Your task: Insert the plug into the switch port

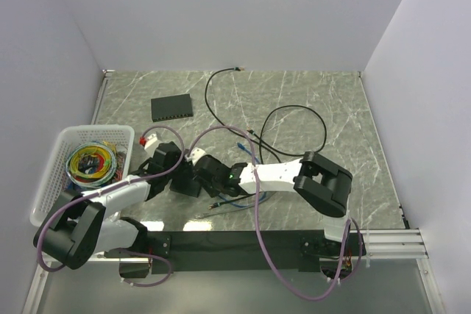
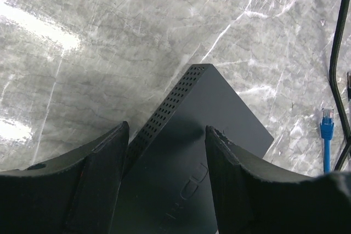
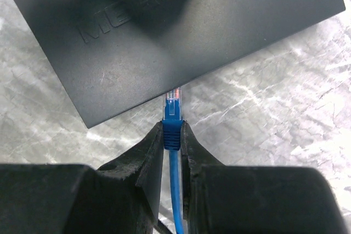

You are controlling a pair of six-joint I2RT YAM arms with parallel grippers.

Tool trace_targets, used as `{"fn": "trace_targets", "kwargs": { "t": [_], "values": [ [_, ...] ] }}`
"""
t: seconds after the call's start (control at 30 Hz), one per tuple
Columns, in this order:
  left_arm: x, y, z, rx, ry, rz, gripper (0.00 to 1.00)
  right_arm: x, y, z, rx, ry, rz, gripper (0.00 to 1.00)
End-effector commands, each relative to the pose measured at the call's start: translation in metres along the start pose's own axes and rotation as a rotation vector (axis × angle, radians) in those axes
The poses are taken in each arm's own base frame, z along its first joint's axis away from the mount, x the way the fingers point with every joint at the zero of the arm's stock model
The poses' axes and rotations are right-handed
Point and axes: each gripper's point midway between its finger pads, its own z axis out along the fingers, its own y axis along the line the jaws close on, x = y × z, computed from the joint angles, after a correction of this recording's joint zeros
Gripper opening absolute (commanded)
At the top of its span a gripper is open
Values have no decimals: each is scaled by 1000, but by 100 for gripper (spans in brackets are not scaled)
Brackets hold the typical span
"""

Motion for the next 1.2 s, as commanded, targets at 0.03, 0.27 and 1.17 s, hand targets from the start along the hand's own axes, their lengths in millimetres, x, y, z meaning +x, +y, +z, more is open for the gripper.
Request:
{"fn": "trace_targets", "kwargs": {
  "t": [0.03, 0.27, 1.17],
  "values": [
    [24, 16, -3, -50, 90, 7, 64, -17, 12, -16, -24, -70, 12, 0],
    [30, 12, -2, -31, 126, 37, 63, -12, 9, -8, -12, -83, -14, 0],
    [52, 1, -3, 1, 178, 100, 62, -37, 5, -13, -25, -213, -136, 0]
  ]
}}
